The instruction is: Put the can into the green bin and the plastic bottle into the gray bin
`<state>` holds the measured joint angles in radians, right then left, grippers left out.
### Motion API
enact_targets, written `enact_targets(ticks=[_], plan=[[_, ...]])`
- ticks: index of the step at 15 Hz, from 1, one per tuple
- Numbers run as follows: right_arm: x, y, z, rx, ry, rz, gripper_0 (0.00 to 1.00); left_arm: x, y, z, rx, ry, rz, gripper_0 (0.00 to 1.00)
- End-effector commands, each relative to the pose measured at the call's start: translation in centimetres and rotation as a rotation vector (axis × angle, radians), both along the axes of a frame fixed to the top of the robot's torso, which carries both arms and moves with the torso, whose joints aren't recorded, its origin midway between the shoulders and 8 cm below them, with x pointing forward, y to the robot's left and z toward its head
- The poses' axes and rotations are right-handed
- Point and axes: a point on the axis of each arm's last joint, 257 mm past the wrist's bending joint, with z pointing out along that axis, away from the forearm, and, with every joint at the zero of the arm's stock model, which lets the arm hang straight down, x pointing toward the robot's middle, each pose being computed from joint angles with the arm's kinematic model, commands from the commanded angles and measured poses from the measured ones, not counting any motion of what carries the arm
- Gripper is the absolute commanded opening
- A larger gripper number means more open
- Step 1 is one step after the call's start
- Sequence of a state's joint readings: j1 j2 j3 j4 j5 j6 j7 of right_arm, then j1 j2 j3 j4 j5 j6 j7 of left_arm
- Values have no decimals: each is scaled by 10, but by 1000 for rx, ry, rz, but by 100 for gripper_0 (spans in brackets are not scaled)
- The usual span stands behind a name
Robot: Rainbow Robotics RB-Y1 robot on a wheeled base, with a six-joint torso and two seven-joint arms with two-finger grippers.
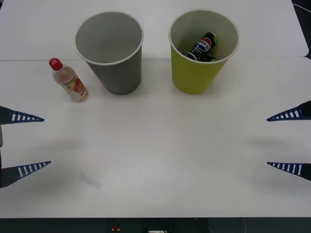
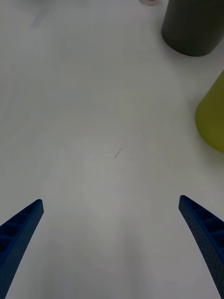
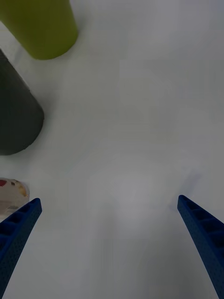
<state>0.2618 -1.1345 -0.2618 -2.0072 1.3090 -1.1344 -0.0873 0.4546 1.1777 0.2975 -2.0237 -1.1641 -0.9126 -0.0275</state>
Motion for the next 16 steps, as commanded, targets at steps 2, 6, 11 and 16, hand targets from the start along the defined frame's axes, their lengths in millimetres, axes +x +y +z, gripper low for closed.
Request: enact_targets(ticks=[2, 6, 11, 16], plan=[[0, 0, 0, 0, 0, 0, 100, 7, 9, 3, -128, 9, 151, 100], [0, 0, 0, 0, 0, 0, 100, 18, 26, 4, -274, -11, 337, 100], [0, 0, 0, 0, 0, 0, 100, 24, 45, -8, -432, -25, 554, 100], [0, 0, 0, 0, 0, 0, 100, 39, 43, -23, -673, 14, 753, 100]])
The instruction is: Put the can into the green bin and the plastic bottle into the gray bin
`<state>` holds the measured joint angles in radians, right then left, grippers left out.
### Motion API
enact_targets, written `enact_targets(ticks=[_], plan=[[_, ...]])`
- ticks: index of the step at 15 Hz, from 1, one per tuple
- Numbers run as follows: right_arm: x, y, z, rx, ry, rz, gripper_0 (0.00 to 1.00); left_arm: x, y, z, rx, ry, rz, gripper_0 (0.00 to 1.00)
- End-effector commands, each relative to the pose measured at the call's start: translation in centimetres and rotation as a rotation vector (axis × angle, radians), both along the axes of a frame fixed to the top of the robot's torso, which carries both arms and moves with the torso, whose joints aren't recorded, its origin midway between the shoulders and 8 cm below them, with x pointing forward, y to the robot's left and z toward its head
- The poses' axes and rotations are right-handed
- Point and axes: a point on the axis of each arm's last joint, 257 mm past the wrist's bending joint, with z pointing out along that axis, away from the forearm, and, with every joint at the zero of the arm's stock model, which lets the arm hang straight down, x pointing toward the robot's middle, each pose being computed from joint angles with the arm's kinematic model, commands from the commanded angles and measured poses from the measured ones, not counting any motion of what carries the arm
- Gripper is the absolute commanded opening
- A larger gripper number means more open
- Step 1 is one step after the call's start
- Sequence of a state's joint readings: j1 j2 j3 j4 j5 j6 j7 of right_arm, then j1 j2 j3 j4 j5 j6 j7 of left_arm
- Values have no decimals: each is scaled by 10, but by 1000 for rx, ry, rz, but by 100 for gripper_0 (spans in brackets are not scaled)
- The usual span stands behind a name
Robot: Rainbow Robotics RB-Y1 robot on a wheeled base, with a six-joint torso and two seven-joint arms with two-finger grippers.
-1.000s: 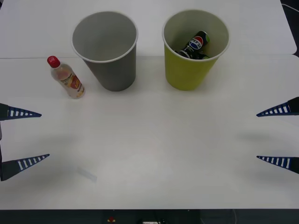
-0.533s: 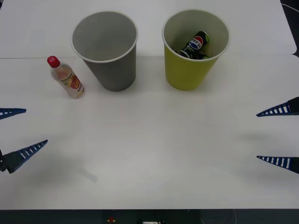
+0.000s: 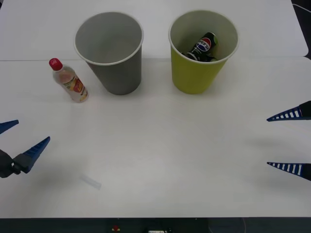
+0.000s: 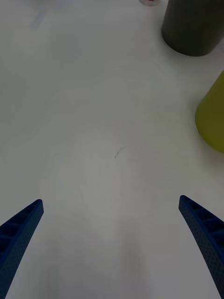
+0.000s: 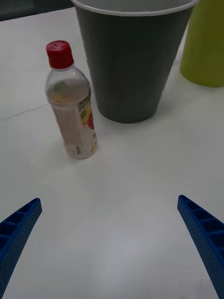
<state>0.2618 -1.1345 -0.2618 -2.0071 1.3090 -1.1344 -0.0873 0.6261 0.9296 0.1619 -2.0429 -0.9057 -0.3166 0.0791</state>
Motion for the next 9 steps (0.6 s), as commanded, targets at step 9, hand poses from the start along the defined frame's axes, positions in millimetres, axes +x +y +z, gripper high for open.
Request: enact_targets(ticks=[9], plan=[[0, 0, 0, 0, 0, 0, 100, 44, -22, -32, -360, 31, 175, 100]])
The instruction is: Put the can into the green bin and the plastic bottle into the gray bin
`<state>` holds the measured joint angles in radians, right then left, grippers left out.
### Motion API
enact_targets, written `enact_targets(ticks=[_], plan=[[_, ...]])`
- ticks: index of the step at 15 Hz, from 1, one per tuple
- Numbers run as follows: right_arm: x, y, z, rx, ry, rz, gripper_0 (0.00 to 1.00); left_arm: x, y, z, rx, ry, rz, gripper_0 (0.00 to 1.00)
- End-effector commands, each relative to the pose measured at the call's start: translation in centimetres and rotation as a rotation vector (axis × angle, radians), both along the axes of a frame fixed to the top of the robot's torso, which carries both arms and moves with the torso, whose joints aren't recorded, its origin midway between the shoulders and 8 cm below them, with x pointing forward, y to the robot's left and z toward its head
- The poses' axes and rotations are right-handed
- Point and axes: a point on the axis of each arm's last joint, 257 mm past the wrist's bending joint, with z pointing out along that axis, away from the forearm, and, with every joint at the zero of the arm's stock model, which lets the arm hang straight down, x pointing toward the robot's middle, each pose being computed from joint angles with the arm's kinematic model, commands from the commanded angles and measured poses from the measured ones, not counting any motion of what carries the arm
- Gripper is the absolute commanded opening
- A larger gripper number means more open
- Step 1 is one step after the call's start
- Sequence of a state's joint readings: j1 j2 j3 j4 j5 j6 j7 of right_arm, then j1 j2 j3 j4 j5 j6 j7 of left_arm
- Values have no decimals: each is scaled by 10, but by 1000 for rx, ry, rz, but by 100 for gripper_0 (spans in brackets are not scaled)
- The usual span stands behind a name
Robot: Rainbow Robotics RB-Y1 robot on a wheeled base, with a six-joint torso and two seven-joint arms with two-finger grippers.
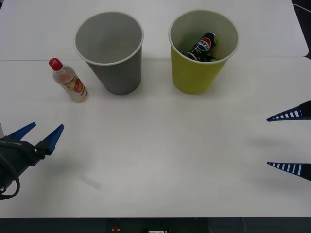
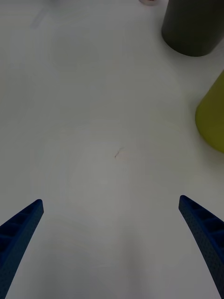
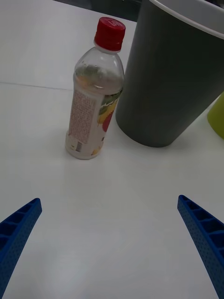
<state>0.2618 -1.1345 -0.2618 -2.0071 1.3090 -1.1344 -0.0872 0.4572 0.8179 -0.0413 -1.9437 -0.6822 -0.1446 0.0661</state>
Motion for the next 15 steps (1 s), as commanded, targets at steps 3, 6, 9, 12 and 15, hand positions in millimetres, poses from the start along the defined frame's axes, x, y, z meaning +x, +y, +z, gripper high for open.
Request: enact_targets(ticks=[3, 6, 9, 12, 15], plan=[[0, 0, 0, 0, 0, 0, 100, 15, -4, -2, -32, -25, 15, 100], [0, 0, 0, 0, 0, 0, 100, 33, -9, -7, -76, -44, -30, 100], [0, 0, 0, 0, 0, 0, 100, 58, -6, -16, -64, -89, -22, 100], [0, 0, 0, 0, 0, 0, 100, 82, -1, -19, -16, -130, -1, 100], [0, 0, 0, 0, 0, 0, 100, 97, 3, -18, 43, -159, 12, 100]])
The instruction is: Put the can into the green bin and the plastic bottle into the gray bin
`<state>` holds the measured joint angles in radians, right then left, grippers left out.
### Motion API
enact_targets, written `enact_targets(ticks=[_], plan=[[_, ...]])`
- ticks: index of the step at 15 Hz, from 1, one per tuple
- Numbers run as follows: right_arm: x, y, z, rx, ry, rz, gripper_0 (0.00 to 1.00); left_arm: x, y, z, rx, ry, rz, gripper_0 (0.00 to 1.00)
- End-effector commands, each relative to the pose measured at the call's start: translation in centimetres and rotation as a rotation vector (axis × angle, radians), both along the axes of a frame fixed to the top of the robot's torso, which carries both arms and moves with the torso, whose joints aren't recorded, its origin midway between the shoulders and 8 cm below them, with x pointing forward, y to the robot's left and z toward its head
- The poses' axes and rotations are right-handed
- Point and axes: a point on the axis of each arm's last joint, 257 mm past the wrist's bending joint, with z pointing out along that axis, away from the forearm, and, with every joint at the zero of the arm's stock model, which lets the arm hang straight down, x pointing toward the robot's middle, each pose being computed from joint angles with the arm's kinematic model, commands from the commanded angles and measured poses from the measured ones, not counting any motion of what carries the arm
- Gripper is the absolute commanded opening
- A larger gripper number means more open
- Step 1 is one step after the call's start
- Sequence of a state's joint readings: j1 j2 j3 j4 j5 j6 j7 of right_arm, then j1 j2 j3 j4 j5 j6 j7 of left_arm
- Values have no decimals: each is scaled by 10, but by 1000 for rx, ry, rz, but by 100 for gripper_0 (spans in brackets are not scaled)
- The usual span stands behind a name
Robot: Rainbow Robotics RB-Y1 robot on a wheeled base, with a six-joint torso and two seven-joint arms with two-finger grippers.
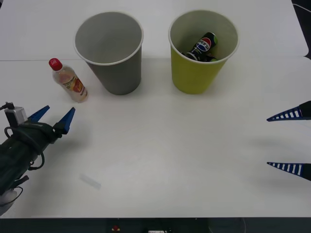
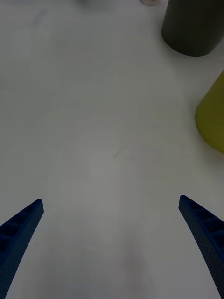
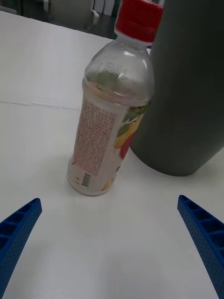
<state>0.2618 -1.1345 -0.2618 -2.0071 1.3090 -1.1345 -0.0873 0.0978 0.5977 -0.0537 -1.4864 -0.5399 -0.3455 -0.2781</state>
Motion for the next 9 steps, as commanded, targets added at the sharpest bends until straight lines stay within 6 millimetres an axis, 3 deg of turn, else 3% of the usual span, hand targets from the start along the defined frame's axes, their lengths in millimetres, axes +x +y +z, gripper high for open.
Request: enact_targets(ticks=[1, 9], plan=[[0, 0, 0, 0, 0, 0, 100, 12, 0, 2, 36, -20, 6, 100], [0, 0, 0, 0, 0, 0, 100, 60, -10, 11, 75, -45, 0, 100]])
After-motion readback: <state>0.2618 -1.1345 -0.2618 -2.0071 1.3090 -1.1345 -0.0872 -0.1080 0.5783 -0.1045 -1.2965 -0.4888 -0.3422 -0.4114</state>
